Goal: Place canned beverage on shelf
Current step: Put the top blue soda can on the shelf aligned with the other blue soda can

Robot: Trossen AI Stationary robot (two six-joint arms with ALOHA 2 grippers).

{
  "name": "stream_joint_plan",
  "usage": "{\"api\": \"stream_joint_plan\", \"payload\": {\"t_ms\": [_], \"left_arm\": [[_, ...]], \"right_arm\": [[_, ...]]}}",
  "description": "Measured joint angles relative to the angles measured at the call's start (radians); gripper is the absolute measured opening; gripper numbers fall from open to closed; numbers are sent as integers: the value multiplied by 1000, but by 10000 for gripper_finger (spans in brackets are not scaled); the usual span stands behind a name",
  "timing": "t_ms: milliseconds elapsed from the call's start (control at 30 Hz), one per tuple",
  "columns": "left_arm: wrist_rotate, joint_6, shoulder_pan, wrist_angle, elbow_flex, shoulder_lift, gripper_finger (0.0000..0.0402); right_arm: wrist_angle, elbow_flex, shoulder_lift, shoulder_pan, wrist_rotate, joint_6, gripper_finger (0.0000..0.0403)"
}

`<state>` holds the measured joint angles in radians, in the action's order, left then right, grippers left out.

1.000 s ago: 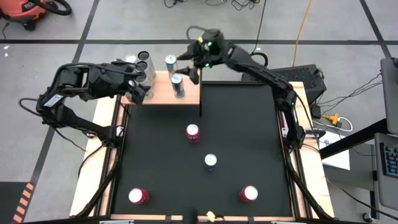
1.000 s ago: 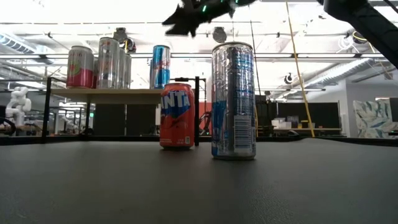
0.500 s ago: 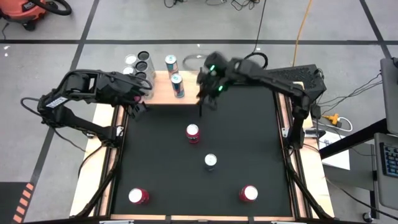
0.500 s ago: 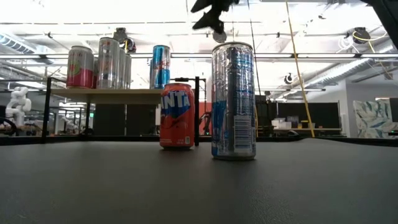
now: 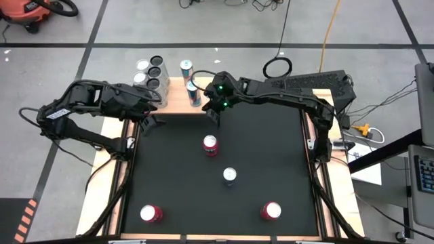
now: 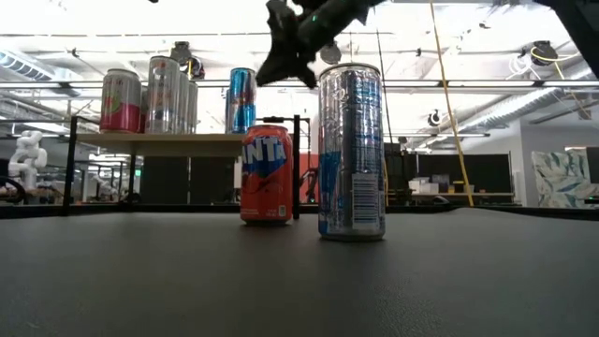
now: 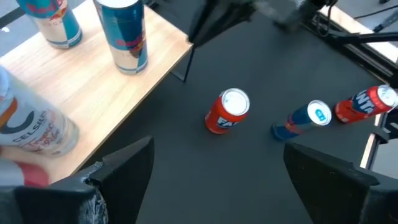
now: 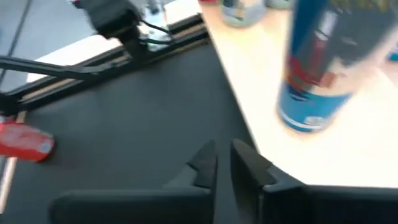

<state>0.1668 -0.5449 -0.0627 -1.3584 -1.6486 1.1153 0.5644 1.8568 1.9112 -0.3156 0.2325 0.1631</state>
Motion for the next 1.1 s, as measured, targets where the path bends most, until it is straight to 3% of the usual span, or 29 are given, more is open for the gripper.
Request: {"api": "stream_joint_plan", "payload": {"t_ms": [267,467,600,1100], "left_arm": [[1,-9,11,56,51,-3,361],[2,-25,25,78,52,-3,361],[16,-22,26,78,52,-3,361],[45,-18,25,75,52,-3,361]], "right_arm": [[-80,-9,51,-17,-3,11,2],[-73,-9,50,-28,-76,-51,1],[-105,-8,61,-43,-74,-121,1],[-209,-9,83,-84,-49,-125,0]]}}
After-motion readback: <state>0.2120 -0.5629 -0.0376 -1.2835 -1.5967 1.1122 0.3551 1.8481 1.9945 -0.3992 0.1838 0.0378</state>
